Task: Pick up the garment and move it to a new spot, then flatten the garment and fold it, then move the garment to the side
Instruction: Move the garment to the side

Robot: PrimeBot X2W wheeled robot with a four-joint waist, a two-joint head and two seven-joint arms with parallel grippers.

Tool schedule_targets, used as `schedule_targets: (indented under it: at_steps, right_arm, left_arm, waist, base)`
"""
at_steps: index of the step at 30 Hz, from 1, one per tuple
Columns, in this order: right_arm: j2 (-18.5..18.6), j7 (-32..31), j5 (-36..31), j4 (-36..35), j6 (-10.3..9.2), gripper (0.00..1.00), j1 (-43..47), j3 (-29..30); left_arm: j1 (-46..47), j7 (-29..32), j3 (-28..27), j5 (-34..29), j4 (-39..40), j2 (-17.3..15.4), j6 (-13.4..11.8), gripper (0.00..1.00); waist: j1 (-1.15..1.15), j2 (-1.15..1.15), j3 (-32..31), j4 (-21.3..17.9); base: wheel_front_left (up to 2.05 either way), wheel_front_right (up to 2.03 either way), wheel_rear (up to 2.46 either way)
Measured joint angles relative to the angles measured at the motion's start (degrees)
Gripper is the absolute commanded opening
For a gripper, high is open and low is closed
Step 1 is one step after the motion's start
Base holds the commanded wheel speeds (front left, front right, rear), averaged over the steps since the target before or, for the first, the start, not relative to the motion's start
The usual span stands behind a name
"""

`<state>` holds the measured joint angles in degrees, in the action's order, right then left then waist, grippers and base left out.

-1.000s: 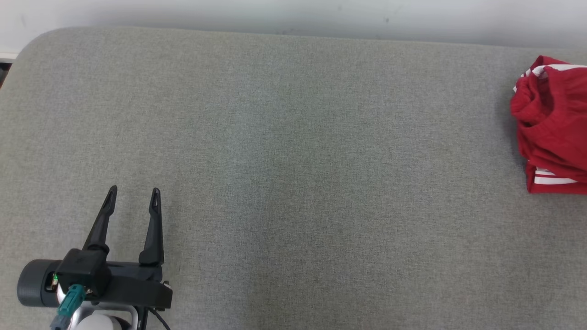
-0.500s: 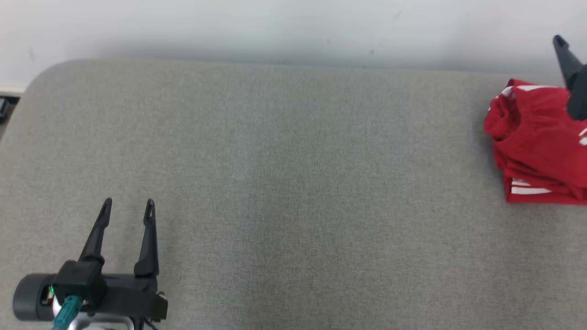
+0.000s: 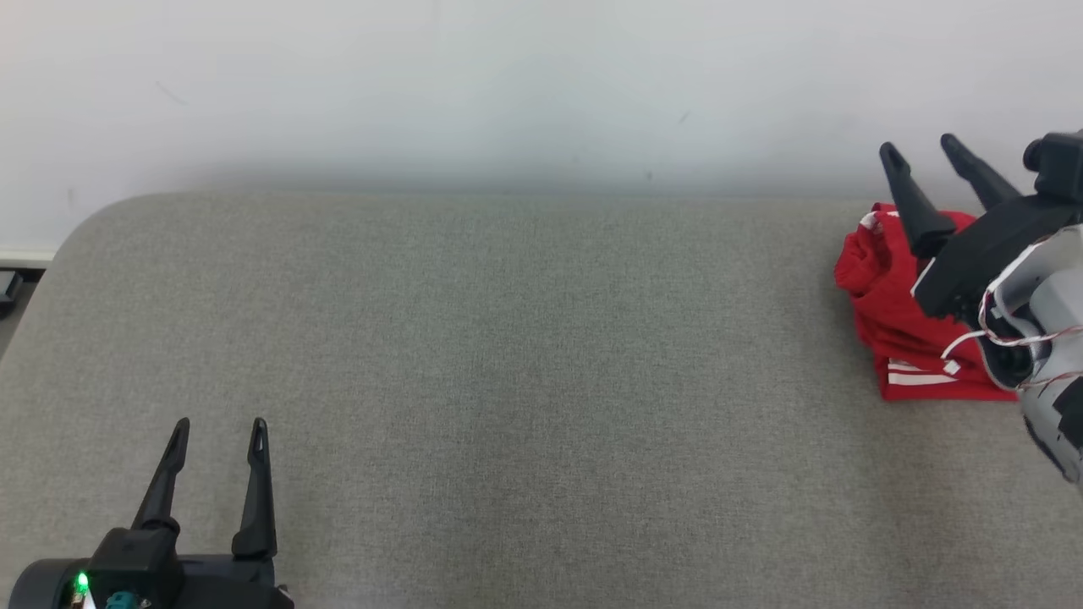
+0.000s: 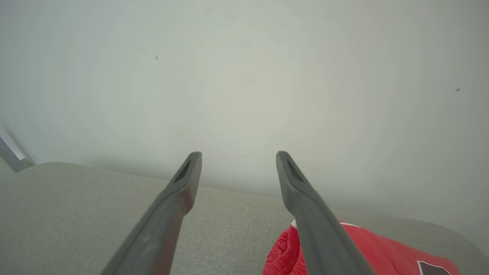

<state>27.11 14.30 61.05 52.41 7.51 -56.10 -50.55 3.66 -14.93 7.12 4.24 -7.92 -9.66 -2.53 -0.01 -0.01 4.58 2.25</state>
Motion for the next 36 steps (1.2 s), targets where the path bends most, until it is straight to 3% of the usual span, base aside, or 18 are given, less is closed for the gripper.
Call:
schedule_targets:
  at_steps: [4, 8, 19, 29, 36]
  right_arm:
    - [-0.6, 0.6, -1.5, -3.0, 0.00, 1.00, 3.6, 3.7]
    - [-1.0, 0.7, -6.7, -8.7, 0.00, 1.00, 8.7, 11.9]
    - [-6.6, 0.7, -18.8, -22.3, 0.00, 1.00, 28.6, 32.8]
    - [-12.6, 0.7, -25.7, -32.8, -0.01, 1.00, 41.4, 42.1]
    - [-17.1, 0.7, -31.2, -35.9, -0.01, 1.00, 47.8, 47.2]
  left_arm:
    - [-0.8, 0.0, 0.0, 0.0, 0.1, -0.3, -0.1, 1.00]
    - [-2.2, 0.0, -0.2, 0.1, 0.4, -0.5, -0.6, 1.00]
    - [-5.0, 0.0, -1.4, 0.9, 1.7, -1.6, -1.7, 1.00]
    - [-5.9, 0.0, -1.9, 1.6, 2.1, -2.3, -2.2, 1.00]
    - [-6.5, 0.0, -2.0, 1.9, 2.0, -2.5, -2.6, 1.00]
  waist:
    - [0.00, 0.00, -1.6, -0.4]
    - [0.00, 0.00, -3.1, -0.8]
    - [0.00, 0.00, -6.1, -2.5]
    - [0.02, 0.01, -6.4, -2.4]
    - [0.01, 0.01, -6.8, -2.5]
  base:
    - [0.00, 0.00, 0.00]
    - [0.00, 0.00, 0.00]
    - [0.00, 0.00, 0.00]
    - [0.00, 0.00, 0.00]
    - [0.00, 0.00, 0.00]
